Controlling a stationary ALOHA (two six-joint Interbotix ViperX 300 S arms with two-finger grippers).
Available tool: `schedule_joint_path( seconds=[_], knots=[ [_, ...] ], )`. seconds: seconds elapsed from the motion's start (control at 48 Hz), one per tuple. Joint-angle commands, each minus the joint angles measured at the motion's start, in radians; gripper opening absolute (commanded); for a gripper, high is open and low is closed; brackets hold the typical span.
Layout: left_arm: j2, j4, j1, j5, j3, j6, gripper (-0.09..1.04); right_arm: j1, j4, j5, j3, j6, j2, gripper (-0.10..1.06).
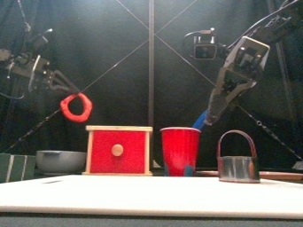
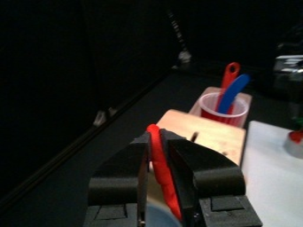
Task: Get the cutter from the drawer then cut the dough then place the extra dough in the bowl
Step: Place the extra dough in the bowl
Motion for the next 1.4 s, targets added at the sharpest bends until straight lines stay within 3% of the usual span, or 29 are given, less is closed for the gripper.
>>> schedule_joint_path(
  seconds=[0.021, 0.208, 0.667, 0.792, 1.0, 1.146, 1.396],
  knots=[
    [0.020, -0.008, 0.077, 0.044, -0.002, 0.000, 0.61, -0.005, 0.002, -0.006, -0.009, -0.002, -0.028, 0.81],
    [0.067, -0.021, 0.114, 0.123, -0.003, -0.005, 0.66, -0.006, -0.002, -0.006, -0.009, -0.002, -0.029, 0.81],
    [0.081, -0.118, 0.060, 0.121, -0.002, -0.005, 0.87, -0.009, -0.003, -0.005, -0.009, -0.003, -0.032, 0.81],
    [0.081, -0.161, 0.051, 0.120, -0.005, -0.011, 0.88, -0.009, -0.003, -0.006, -0.008, -0.003, -0.034, 0.81],
    [0.083, -0.351, 0.003, 0.179, -0.029, -0.057, 0.88, -0.012, -0.006, -0.008, -0.008, -0.003, -0.035, 0.81],
    [0.083, -0.330, -0.058, 0.181, -0.031, -0.060, 0.87, -0.012, -0.008, -0.009, -0.012, -0.005, -0.035, 0.81],
    [0.083, -0.330, -0.052, 0.172, -0.011, -0.066, 0.87, -0.014, -0.008, -0.009, -0.012, -0.005, -0.035, 0.81]
  ],
)
